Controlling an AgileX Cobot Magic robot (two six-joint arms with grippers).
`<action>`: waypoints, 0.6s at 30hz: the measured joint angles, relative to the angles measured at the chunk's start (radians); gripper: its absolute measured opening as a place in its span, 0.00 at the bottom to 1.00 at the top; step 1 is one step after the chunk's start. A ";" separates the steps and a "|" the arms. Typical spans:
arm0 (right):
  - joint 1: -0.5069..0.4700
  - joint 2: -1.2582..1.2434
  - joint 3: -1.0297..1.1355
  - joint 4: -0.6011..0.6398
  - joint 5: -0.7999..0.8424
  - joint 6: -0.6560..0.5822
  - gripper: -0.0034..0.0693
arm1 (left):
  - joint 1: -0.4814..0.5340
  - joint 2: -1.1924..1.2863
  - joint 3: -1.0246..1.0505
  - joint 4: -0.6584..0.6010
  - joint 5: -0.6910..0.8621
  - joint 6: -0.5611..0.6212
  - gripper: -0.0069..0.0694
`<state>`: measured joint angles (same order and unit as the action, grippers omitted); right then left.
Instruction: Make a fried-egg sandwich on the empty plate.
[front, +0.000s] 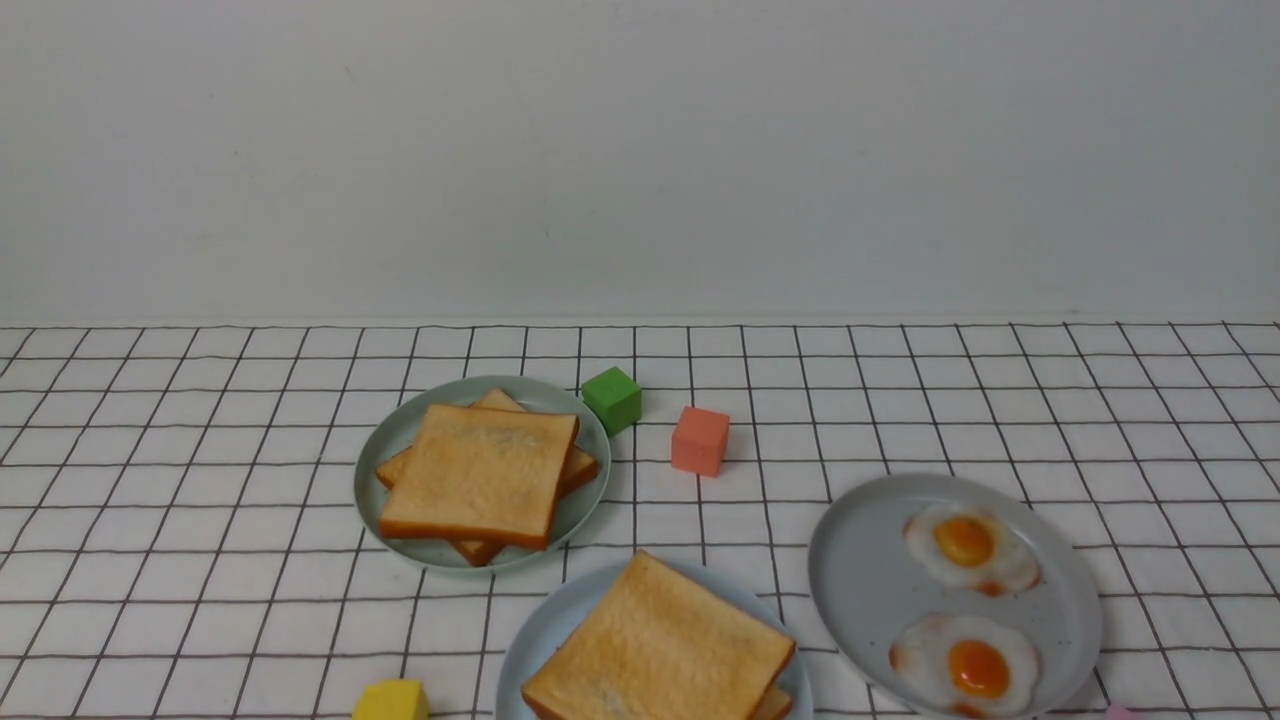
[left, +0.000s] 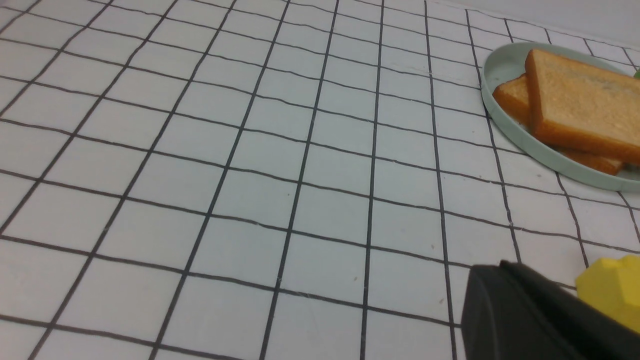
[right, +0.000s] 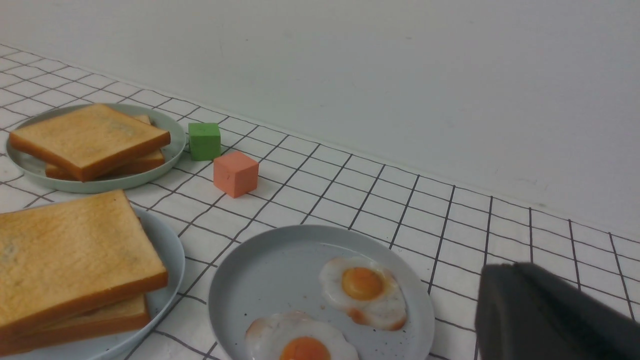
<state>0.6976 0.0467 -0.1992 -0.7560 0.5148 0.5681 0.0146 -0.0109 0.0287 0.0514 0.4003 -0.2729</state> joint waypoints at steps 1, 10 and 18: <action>0.000 0.000 0.000 0.000 0.000 0.000 0.08 | 0.000 0.000 0.000 0.000 -0.001 0.000 0.08; 0.000 0.000 0.000 0.000 0.000 0.000 0.10 | 0.000 0.000 0.000 -0.001 -0.001 0.000 0.09; 0.000 0.000 0.000 -0.013 0.000 0.000 0.11 | 0.000 0.000 0.000 -0.001 -0.001 0.000 0.10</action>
<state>0.6976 0.0467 -0.1992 -0.7685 0.5150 0.5681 0.0146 -0.0109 0.0287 0.0507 0.3995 -0.2729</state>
